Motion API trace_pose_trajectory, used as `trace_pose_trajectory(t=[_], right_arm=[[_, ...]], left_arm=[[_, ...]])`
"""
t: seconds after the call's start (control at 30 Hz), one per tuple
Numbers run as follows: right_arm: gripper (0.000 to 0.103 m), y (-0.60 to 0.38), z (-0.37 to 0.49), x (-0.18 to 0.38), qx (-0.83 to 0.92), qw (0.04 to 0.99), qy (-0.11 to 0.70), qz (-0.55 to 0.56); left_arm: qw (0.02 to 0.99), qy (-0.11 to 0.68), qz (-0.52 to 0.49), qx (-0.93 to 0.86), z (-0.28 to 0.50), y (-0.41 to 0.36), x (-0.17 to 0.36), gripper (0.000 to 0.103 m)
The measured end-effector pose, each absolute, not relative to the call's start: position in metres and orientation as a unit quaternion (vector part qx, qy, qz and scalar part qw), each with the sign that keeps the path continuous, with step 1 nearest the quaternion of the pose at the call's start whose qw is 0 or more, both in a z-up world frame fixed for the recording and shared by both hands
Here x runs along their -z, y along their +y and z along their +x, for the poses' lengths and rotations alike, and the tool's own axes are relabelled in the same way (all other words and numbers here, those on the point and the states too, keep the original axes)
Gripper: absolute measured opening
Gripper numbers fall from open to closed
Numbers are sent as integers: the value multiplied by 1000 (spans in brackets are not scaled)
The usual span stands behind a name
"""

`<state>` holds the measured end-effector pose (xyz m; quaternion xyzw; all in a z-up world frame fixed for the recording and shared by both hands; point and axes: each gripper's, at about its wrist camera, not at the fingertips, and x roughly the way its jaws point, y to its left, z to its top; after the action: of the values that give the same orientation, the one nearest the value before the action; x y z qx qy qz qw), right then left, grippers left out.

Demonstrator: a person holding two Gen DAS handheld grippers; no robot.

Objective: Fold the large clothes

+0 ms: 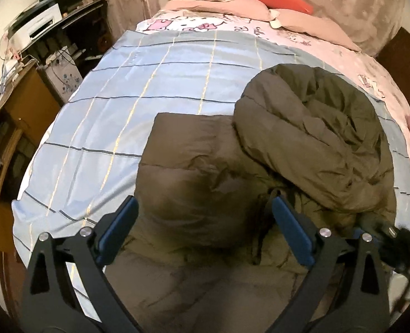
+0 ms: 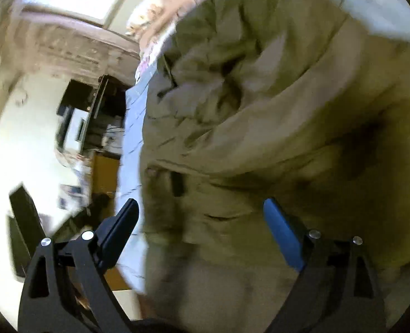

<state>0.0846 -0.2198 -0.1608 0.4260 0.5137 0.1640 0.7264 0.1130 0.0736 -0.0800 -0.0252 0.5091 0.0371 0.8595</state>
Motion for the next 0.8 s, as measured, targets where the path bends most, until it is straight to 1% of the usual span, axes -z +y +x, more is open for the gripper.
trace_pose_trajectory(t=[0.1,0.2,0.23,0.27,0.33,0.37,0.43,0.5,0.63,0.73,0.8], right_arm=[[92,-218,100,171,-103,729,506,450],[92,-226,106,178,-44,741,470,477],[88,-228,109,178,-36,749,461,474],[61,-228,110,177,-35,758,459,463],[24,-230,111,172,-45,772,462,435],[21,-235,107,169,-57,770,455,443],[19,-241,96,155,-87,765,444,457],[17,-245,81,128,-129,774,421,456],[15,-263,48,63,-177,822,372,392],[15,-275,13,46,-195,833,378,354],[15,-278,-6,56,-194,827,411,330]], left_arm=[[861,506,-14,-36,109,72,78,99],[866,498,10,-42,108,71,80,101],[866,498,16,-46,107,71,82,101],[864,500,22,-48,107,71,85,101],[861,505,36,-48,107,70,91,101],[858,508,48,-48,107,69,94,101],[856,511,58,-49,108,71,95,101],[857,510,49,-53,109,77,93,101],[857,512,10,-54,110,91,88,101],[860,507,0,-56,110,95,86,101],[859,509,-1,-55,112,94,87,101]])
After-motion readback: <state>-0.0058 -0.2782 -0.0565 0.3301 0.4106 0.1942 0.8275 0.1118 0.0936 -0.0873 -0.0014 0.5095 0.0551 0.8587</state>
